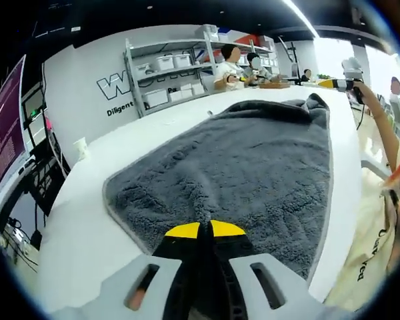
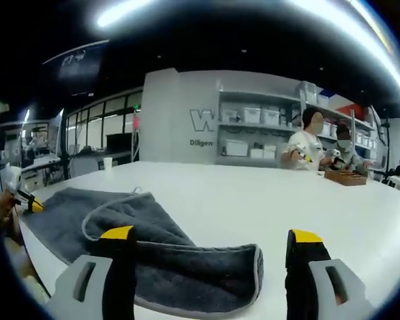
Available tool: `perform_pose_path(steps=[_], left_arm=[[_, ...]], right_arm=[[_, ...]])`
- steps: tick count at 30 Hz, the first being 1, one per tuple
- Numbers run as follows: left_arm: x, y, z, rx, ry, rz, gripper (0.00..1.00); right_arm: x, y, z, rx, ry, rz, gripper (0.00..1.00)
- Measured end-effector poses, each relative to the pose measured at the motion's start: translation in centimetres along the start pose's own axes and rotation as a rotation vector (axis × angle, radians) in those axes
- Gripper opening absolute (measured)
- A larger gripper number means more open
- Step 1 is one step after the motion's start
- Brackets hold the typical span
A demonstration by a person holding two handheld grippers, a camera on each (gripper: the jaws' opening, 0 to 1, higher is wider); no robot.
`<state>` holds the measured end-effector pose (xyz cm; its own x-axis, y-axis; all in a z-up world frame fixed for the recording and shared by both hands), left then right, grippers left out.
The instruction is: Open the folded towel by lifting each exposed corner and separating the folded layers until the towel lies flat within the target outline without major curled edges
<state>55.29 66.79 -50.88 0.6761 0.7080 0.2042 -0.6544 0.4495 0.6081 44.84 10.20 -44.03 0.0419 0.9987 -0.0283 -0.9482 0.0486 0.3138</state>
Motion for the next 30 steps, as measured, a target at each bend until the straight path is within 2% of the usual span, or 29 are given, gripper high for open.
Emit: perform_pose_path(steps=[17, 30], left_arm=[[4.3, -0.8, -0.1, 0.057, -0.033, -0.002, 0.03], [7.3, -1.5, 0.0, 0.071, -0.053, 0.025, 0.03]], right_arm=[[0.1, -0.1, -0.3, 0.016, 0.011, 0.009, 0.92], [1.0, -0.2, 0.0, 0.022, 0.032, 0.029, 0.92]])
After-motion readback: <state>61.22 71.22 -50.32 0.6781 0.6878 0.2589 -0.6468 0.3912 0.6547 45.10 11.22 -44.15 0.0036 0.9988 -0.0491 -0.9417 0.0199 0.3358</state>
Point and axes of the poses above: the point that each gripper's makers call its tool centre point, and the gripper's own axes: y roughly backward along the fingers, x roughly to its left, z roughly out of its top, the point moved 8 cm from there along y, roughly backward along the fingers, and after that the axes turned 9 degrees about x, right-handed, at the moved point
